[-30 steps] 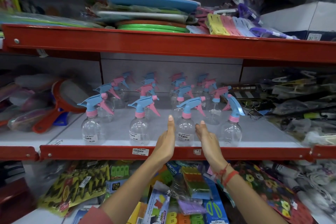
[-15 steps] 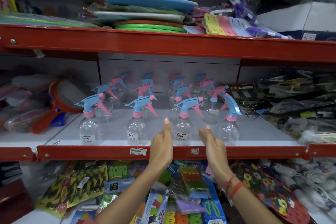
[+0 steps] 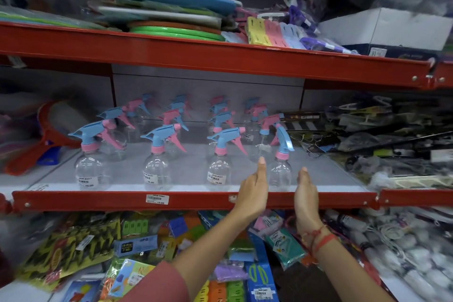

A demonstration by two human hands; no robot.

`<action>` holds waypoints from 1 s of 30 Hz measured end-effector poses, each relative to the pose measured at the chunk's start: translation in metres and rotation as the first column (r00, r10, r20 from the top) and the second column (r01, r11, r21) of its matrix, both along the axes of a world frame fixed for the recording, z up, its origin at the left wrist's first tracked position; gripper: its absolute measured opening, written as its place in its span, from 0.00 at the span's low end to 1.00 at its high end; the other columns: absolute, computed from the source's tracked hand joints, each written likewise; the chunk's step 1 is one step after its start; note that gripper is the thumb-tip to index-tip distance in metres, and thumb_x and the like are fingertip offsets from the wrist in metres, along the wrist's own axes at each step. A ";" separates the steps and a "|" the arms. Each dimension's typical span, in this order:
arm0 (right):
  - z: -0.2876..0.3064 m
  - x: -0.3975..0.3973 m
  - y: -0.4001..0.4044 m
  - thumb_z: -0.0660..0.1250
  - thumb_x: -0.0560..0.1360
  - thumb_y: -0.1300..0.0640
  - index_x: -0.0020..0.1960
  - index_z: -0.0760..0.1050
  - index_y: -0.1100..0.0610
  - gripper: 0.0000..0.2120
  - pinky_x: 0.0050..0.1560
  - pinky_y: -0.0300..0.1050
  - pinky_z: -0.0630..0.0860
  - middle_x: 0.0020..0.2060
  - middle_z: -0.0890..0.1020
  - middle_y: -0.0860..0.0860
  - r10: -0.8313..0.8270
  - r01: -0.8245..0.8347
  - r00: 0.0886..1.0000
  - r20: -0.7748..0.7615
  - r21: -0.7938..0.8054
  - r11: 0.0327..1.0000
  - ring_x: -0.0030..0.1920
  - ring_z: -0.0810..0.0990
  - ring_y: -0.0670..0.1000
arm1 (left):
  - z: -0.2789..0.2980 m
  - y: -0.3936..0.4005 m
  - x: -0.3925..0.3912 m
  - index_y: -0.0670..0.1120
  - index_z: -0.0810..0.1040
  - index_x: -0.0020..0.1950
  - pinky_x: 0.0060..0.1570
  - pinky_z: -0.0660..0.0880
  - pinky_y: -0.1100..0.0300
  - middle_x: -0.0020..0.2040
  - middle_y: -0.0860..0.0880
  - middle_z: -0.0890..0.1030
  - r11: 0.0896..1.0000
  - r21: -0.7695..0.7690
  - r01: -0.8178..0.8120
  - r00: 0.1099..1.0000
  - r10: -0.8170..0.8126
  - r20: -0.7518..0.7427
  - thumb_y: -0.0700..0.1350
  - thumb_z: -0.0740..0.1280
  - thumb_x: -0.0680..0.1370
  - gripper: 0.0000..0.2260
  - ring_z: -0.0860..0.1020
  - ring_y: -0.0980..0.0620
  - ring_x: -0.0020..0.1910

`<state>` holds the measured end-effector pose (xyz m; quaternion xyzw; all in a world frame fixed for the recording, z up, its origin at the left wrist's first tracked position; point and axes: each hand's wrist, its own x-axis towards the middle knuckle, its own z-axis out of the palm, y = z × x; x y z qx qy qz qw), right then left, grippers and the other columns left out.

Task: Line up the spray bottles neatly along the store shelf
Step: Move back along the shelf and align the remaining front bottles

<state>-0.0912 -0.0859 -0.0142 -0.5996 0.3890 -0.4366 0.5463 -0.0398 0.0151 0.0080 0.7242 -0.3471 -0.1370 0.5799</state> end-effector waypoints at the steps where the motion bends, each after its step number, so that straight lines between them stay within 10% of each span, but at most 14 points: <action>1: 0.003 0.000 -0.001 0.49 0.79 0.41 0.67 0.72 0.59 0.29 0.68 0.53 0.66 0.66 0.75 0.57 0.052 -0.052 0.998 -0.043 -0.013 0.999 0.67 0.72 0.58 | 0.001 -0.007 -0.003 0.55 0.67 0.37 0.47 0.63 0.58 0.36 0.55 0.70 1.000 0.027 0.014 0.999 -0.013 -0.030 0.66 0.39 0.77 0.23 0.69 0.57 0.39; 4: 0.006 -0.003 0.006 0.47 0.77 0.36 0.63 0.76 0.59 0.33 0.64 0.54 0.68 0.63 0.78 0.58 0.118 -0.122 0.988 -0.100 -0.036 0.992 0.63 0.75 0.59 | 0.002 -0.018 -0.003 0.50 0.77 0.58 0.54 0.61 0.59 0.57 0.49 0.79 0.999 0.042 0.020 0.991 -0.014 -0.134 0.66 0.39 0.77 0.33 0.73 0.51 0.57; 8: 0.004 -0.015 0.015 0.48 0.79 0.40 0.54 0.80 0.59 0.29 0.53 0.50 0.68 0.56 0.81 0.60 0.104 -0.110 0.992 -0.072 -0.088 0.990 0.55 0.77 0.57 | 0.002 -0.026 0.004 0.57 0.70 0.41 0.49 0.65 0.58 0.41 0.59 0.73 0.999 0.045 -0.006 0.987 0.013 -0.158 0.68 0.37 0.75 0.26 0.72 0.58 0.45; 12: 0.007 -0.022 0.013 0.49 0.80 0.44 0.57 0.76 0.68 0.29 0.55 0.51 0.69 0.56 0.81 0.61 0.076 -0.080 0.997 -0.032 -0.128 0.989 0.57 0.78 0.58 | 0.000 -0.033 0.015 0.48 0.64 0.74 0.72 0.55 0.51 0.75 0.45 0.66 0.998 0.057 -0.003 0.982 0.014 -0.186 0.72 0.36 0.72 0.42 0.63 0.47 0.74; 16: 0.009 -0.016 -0.007 0.48 0.79 0.39 0.67 0.72 0.60 0.30 0.62 0.48 0.65 0.66 0.76 0.58 0.118 -0.125 0.990 -0.077 -0.096 0.987 0.66 0.73 0.57 | -0.003 -0.029 0.016 0.51 0.73 0.64 0.63 0.62 0.54 0.58 0.50 0.75 0.999 0.037 -0.015 0.986 0.021 -0.167 0.68 0.37 0.75 0.35 0.72 0.51 0.58; 19: 0.010 -0.010 -0.013 0.48 0.79 0.39 0.64 0.74 0.62 0.31 0.62 0.51 0.66 0.65 0.76 0.59 0.203 -0.211 0.972 -0.116 -0.064 0.975 0.65 0.74 0.58 | -0.006 -0.028 0.010 0.58 0.65 0.38 0.39 0.62 0.61 0.37 0.59 0.67 0.998 0.025 -0.054 0.990 0.057 -0.132 0.69 0.37 0.74 0.23 0.65 0.62 0.35; 23: 0.008 -0.010 -0.011 0.47 0.78 0.38 0.54 0.78 0.64 0.33 0.51 0.50 0.68 0.56 0.81 0.61 0.200 -0.213 0.971 -0.132 -0.092 0.973 0.51 0.78 0.56 | -0.012 -0.035 0.012 0.59 0.59 0.36 0.34 0.57 0.64 0.35 0.58 0.65 0.999 0.014 -0.047 0.993 0.048 -0.106 0.72 0.37 0.72 0.21 0.63 0.63 0.34; 30: 0.006 -0.011 -0.009 0.47 0.78 0.38 0.59 0.73 0.68 0.34 0.64 0.55 0.69 0.60 0.79 0.61 0.227 -0.237 0.968 -0.110 -0.086 0.968 0.62 0.76 0.59 | -0.017 -0.038 0.024 0.60 0.59 0.37 0.35 0.57 0.64 0.36 0.59 0.65 0.997 0.056 -0.044 0.999 0.044 0.007 0.72 0.37 0.72 0.21 0.63 0.62 0.35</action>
